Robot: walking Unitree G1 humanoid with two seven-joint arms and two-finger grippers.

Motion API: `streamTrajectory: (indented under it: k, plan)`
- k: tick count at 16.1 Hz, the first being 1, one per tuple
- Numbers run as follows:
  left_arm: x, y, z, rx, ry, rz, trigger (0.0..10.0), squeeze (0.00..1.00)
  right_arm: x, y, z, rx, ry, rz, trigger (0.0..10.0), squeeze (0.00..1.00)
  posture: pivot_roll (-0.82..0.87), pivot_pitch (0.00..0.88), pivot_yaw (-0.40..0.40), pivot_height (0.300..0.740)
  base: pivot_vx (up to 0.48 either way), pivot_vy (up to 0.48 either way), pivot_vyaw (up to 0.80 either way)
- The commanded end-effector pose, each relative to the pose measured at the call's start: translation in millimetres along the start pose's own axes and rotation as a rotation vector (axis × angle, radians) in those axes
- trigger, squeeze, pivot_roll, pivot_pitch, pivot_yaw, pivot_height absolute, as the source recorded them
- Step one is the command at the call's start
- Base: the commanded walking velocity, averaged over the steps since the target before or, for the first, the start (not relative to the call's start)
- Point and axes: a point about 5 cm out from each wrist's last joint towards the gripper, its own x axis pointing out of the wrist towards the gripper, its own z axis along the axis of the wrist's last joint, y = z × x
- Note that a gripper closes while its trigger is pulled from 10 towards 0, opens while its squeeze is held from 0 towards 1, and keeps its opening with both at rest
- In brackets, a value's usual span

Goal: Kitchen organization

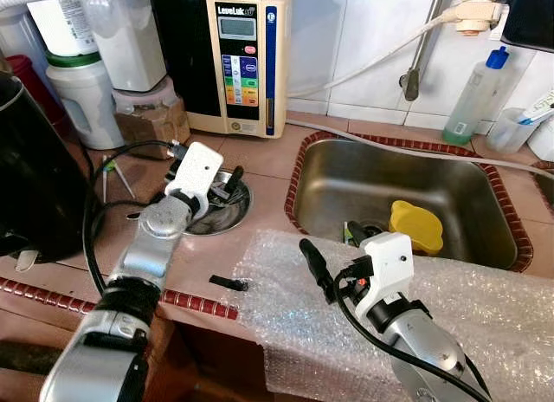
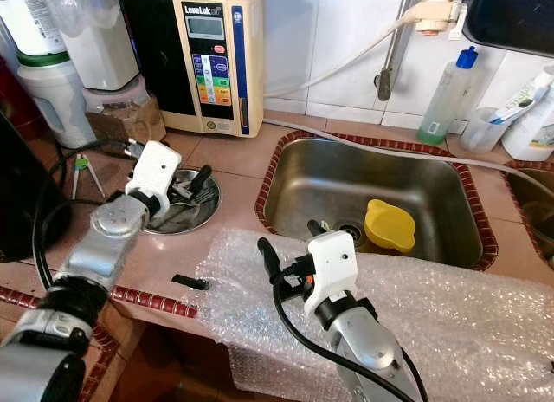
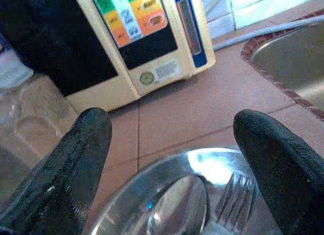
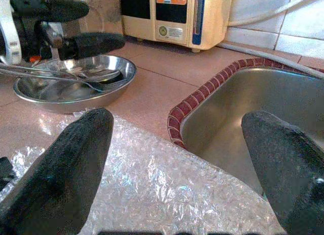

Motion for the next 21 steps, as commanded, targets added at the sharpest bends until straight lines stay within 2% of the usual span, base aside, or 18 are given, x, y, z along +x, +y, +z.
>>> streamTrajectory:
  k: [1, 3, 4, 6, 8, 10, 13, 14, 15, 16, 17, 21]
  plan:
    - [-0.8, 3.2, 2, -0.008, -0.008, 0.011, 10.0, 0.00, 0.4, -0.8, 2, -0.005, -0.006, 0.000, 10.0, 0.00, 0.06, 0.000, 0.018, 0.740, 0.000, 0.000, 0.00]
    - [-2.3, 4.2, -6, 0.022, 0.051, -0.020, 10.0, 0.00, 0.4, -0.6, 3, -0.003, -0.006, 0.000, 10.0, 0.00, 0.05, 0.000, 0.020, 0.740, 0.000, 0.000, 0.00]
    - [-3.2, 7.3, -11, 0.067, 0.090, -0.049, 10.0, 0.00, -0.7, -0.2, 2, 0.001, -0.001, 0.005, 10.0, 0.00, 0.05, 0.000, 0.022, 0.740, 0.000, 0.000, 0.00]
    - [-4.5, 18.8, -14, 0.096, 0.134, -0.050, 10.0, 0.00, -3.1, 2.2, -1, 0.010, 0.010, 0.015, 10.0, 0.00, 0.05, 0.000, 0.027, 0.740, 0.000, 0.000, 0.00]
    - [-7.5, 22.0, -22, 0.160, 0.190, -0.094, 10.0, 0.00, -2.9, 5.2, -2, 0.014, 0.012, 0.019, 10.0, 0.00, 0.06, 0.000, 0.032, 0.740, 0.000, 0.000, 0.00]
    - [-7.6, 28.5, -26, 0.194, 0.228, -0.084, 10.0, 0.00, -1.8, 6.7, -1, 0.014, 0.010, 0.023, 10.0, 0.00, 0.06, 0.000, 0.035, 0.740, 0.000, 0.000, 0.00]
    - [-5.7, 28.2, -28, 0.223, 0.275, -0.124, 10.0, 0.00, -1.8, 6.4, -2, 0.015, 0.008, 0.019, 10.0, 0.00, 0.06, 0.000, 0.039, 0.740, 0.000, 0.000, 0.00]
    - [-5.3, 27.4, -28, 0.222, 0.284, -0.139, 7.2, 0.00, -1.5, 6.5, -2, 0.014, 0.009, 0.018, 10.0, 0.00, 0.05, 0.000, 0.041, 0.740, 0.000, 0.000, 0.00]
    - [-5.0, 25.8, -30, 0.224, 0.300, -0.164, 3.0, 0.00, -1.2, 6.7, -2, 0.013, 0.008, 0.017, 10.0, 0.00, 0.05, 0.000, 0.043, 0.740, 0.000, 0.000, 0.00]
    - [-5.3, 25.1, -31, 0.226, 0.312, -0.174, 2.6, 0.00, -1.2, 6.8, -2, 0.013, 0.008, 0.016, 10.0, 0.00, 0.05, 0.000, 0.043, 0.740, 0.000, 0.000, 0.00]
    - [-7.3, 21.8, -38, 0.233, 0.357, -0.224, 0.0, 0.00, -1.3, 6.4, -2, 0.014, 0.009, 0.013, 10.0, 0.00, 0.05, 0.000, 0.044, 0.740, 0.000, 0.000, 0.00]
    - [-11.2, 17.7, -46, 0.214, 0.416, -0.287, 0.0, 0.00, -1.0, 6.7, -2, 0.011, 0.008, 0.018, 10.0, 0.00, 0.06, 0.000, 0.044, 0.740, 0.000, 0.000, 0.00]
